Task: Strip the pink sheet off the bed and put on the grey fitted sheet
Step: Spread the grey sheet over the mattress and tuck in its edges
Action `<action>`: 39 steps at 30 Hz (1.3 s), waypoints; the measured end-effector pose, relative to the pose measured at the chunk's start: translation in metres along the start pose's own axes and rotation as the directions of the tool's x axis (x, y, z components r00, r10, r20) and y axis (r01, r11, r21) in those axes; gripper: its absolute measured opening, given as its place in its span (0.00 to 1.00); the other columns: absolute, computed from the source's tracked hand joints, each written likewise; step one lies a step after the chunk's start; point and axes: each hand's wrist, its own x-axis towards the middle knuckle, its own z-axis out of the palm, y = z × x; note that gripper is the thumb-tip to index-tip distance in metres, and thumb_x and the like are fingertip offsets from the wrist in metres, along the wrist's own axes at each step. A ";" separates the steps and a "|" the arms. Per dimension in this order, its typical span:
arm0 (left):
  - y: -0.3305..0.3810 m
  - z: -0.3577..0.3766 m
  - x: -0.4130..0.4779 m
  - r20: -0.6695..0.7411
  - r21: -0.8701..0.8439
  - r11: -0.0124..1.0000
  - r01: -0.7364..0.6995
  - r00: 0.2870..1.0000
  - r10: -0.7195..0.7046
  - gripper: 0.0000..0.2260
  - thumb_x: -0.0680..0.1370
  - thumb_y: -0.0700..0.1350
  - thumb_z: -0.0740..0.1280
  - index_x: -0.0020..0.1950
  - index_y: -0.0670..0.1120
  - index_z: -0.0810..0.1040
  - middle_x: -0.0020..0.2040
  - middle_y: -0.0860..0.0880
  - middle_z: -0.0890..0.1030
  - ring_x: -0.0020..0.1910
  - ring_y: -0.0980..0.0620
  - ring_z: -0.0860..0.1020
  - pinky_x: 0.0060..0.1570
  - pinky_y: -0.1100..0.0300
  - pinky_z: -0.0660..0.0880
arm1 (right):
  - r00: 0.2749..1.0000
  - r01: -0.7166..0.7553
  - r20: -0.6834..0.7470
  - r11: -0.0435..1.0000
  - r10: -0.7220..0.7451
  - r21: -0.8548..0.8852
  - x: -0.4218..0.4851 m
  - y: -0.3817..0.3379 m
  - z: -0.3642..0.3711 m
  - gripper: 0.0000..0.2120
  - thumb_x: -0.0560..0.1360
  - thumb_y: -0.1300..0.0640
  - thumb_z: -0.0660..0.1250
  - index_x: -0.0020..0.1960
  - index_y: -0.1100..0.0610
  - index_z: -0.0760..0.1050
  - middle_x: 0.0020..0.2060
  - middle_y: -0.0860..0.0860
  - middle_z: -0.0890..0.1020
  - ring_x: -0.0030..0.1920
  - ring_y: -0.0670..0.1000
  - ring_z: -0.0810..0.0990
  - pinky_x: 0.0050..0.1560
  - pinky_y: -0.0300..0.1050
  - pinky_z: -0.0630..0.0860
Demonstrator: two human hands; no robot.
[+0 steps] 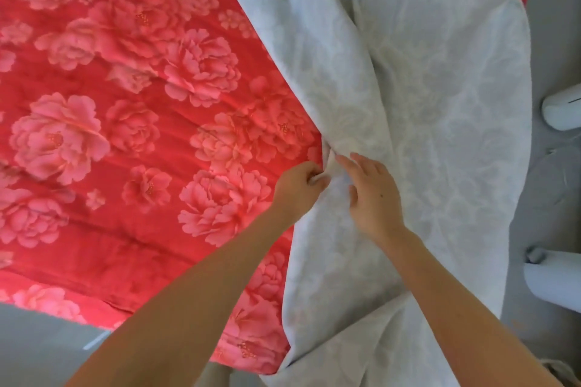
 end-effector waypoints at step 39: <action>-0.120 -0.382 -0.360 0.052 -0.130 0.948 0.292 0.956 -0.288 0.08 0.73 0.47 0.72 0.36 0.47 0.77 0.36 0.54 0.75 0.37 0.58 0.73 0.36 0.71 0.65 | 0.966 0.253 -0.134 0.923 -0.223 0.288 0.160 -0.455 -0.135 0.05 0.71 0.67 0.59 0.41 0.65 0.73 0.34 0.58 0.76 0.36 0.56 0.73 0.39 0.47 0.66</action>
